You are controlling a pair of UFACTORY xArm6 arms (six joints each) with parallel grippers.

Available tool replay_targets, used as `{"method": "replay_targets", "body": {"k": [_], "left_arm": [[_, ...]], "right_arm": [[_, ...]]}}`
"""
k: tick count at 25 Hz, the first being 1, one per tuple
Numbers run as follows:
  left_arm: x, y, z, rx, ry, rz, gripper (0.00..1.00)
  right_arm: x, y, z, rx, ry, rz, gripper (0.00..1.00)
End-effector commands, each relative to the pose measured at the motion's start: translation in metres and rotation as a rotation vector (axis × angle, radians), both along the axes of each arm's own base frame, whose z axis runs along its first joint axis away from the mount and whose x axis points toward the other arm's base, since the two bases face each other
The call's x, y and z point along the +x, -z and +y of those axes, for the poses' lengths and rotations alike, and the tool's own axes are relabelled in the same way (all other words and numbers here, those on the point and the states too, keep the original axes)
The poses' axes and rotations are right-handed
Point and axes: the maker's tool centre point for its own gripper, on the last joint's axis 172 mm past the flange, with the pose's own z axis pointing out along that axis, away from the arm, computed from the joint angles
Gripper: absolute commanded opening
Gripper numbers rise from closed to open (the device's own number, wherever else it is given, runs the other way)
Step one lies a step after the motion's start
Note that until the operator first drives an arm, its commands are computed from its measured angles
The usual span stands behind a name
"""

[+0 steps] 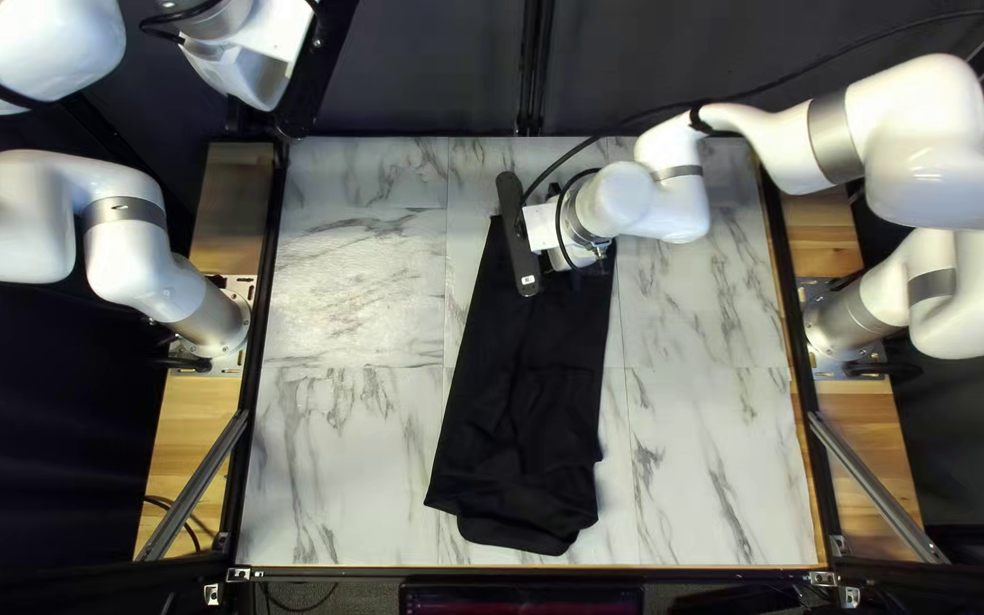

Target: Fold t-shirt

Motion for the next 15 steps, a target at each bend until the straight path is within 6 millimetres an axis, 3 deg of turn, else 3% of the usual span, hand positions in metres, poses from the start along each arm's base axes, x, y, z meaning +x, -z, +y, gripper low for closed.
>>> {"method": "replay_targets", "body": {"k": [1,3,9,15], "left_arm": [[0.0,0.0,0.0,0.0,0.0,0.0,1.0],[0.0,0.0,0.0,0.0,0.0,0.0,1.0],[0.0,0.0,0.0,0.0,0.0,0.0,1.0],[0.0,0.0,0.0,0.0,0.0,0.0,1.0]], "right_arm": [[-0.001,0.006,-0.005,0.006,-0.001,0.011,0.08],[0.0,0.008,-0.007,0.007,0.0,0.015,0.0],[0.002,0.004,-0.014,0.005,0.006,0.014,0.0],[0.002,-0.026,-0.033,-0.015,0.035,-0.014,0.0]]}}
